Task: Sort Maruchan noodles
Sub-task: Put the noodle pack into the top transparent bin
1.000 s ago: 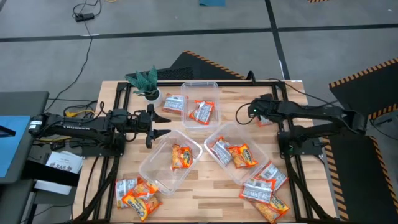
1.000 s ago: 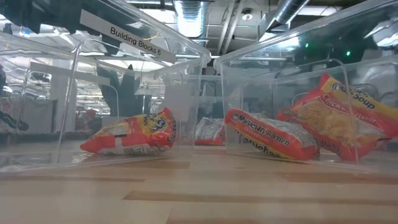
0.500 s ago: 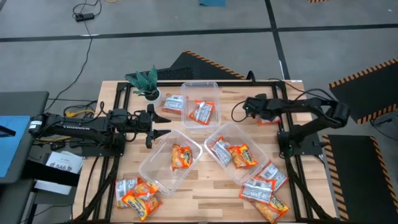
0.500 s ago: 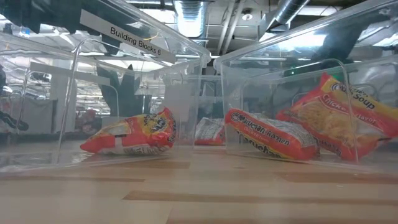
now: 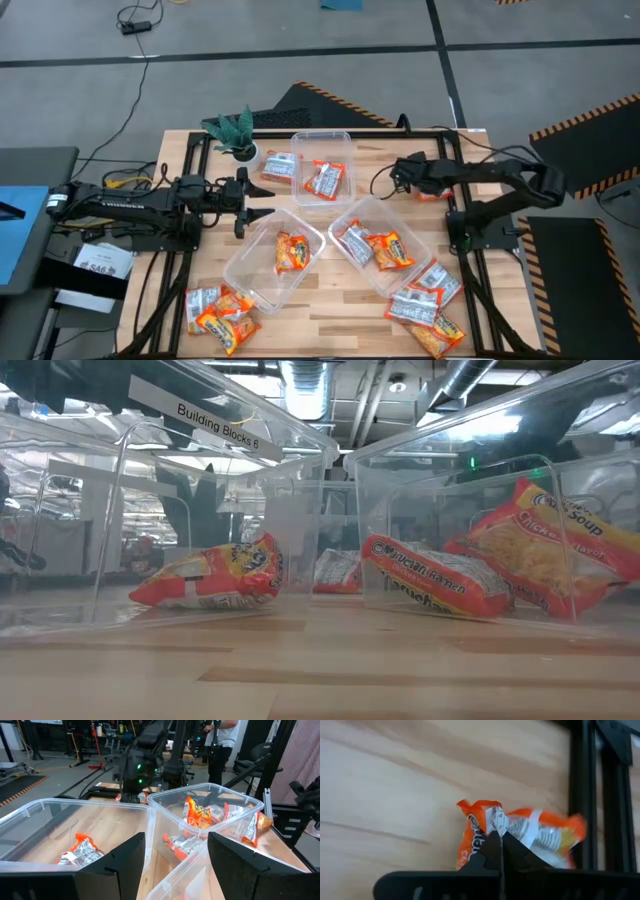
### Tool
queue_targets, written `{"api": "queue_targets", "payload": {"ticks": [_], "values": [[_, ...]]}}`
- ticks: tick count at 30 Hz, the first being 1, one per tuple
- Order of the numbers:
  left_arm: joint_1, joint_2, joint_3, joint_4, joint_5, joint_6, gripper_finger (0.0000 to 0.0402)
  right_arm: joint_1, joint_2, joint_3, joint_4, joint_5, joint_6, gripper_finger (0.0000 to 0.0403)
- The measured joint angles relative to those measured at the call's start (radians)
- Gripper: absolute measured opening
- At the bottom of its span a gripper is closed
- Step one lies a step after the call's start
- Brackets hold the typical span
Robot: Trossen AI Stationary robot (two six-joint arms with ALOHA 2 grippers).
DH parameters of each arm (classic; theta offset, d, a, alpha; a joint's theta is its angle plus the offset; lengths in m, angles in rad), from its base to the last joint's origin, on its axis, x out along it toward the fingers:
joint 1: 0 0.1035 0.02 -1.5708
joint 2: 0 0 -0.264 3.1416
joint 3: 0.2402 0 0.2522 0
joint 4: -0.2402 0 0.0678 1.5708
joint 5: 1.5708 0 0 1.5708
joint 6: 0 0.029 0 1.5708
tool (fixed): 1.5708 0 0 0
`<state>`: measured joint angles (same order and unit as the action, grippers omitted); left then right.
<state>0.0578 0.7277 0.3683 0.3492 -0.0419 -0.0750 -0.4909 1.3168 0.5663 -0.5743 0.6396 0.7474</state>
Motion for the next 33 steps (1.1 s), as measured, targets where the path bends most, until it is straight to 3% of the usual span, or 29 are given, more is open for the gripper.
{"api": "queue_targets", "payload": {"ticks": [9,16,20,26,33], "values": [[0.000,0.000,0.000,0.000,-0.026,0.012,0.0203,0.165,-0.240,0.128,0.062,0.063,-0.140,0.0006],[0.000,0.000,0.000,0.005,-0.027,0.011,0.0203,0.332,-0.320,0.167,0.439,0.037,-0.329,0.0006],[0.000,0.000,0.000,0.021,-0.050,0.011,0.0203,0.375,-0.248,0.167,0.706,-0.052,-0.413,0.0006],[0.000,0.000,0.000,0.034,-0.086,0.037,0.0203,0.367,-0.024,0.167,1.099,-0.214,-0.469,0.0006],[0.000,0.000,0.000,0.023,-0.102,0.053,0.0203,0.328,0.158,0.167,1.379,-0.266,-0.468,0.0011]]}}
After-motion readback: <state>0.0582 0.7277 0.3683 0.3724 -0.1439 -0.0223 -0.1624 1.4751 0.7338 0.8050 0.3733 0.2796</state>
